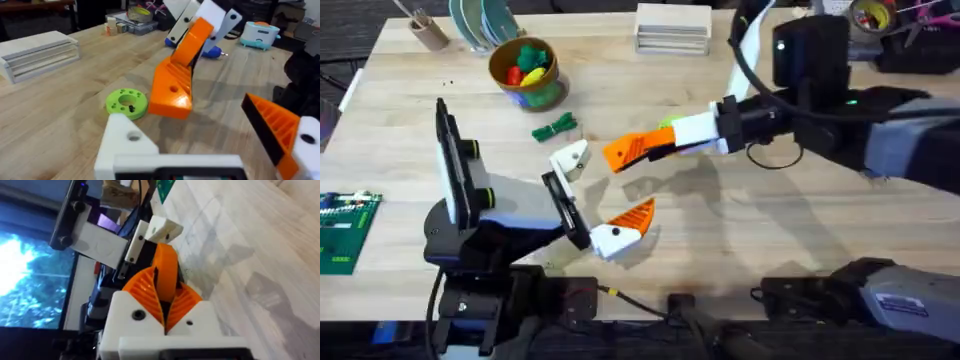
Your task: Pick up the gripper from the table and insert it into the empty holder that is missing its gripper. Then pick up a screw, insert it into the mounting hole, and use the screwdriver to tighten it. Finally, clean up the table by picking up the vegetable and placing it into the bucket.
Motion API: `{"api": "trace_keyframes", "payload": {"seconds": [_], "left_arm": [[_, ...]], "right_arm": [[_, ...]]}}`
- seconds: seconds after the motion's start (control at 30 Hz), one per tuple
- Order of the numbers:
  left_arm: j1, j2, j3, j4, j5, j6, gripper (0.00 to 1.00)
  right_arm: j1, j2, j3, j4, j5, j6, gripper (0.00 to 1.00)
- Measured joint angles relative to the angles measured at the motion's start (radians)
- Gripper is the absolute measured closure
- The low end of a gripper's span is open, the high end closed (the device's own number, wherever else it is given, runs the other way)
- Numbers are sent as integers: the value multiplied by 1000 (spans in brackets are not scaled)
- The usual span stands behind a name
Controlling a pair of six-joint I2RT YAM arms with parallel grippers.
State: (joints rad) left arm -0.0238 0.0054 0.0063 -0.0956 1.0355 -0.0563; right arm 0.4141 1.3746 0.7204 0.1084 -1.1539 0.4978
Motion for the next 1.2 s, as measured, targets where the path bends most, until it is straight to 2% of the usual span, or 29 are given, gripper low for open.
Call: {"api": "trace_keyframes", "payload": {"seconds": [0.47, 0.7, 1.2], "left_arm": [[0, 0, 0, 7, 0, 15, 7], [0, 0, 0, 32, 27, 57, 7], [0, 0, 0, 32, 53, 76, 8]], "right_arm": [[50, 180, -2, 288, -133, 197, 991], [50, 185, -2, 304, -149, 232, 991], [70, 185, -3, 384, -102, 256, 991]]}}
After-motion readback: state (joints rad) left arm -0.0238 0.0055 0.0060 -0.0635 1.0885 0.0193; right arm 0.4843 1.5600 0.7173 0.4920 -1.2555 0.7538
